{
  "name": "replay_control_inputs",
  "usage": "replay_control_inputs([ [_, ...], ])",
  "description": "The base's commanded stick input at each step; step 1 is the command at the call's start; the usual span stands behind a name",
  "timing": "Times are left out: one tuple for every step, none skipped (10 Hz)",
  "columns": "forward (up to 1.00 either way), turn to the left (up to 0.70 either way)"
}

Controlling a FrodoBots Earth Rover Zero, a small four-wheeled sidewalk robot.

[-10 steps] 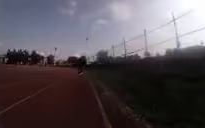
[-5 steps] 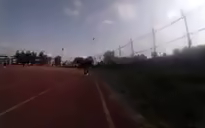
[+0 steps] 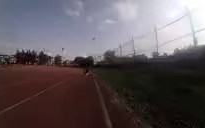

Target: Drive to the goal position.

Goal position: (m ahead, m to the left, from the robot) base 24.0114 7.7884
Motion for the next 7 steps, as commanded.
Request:
replay_control_inputs([
  [0.50,0.00],
  [0.50,0.00],
  [0.50,0.00],
  [0.50,0.00],
  [0.50,0.00],
  [0.50,0.00],
  [0.50,0.00],
])
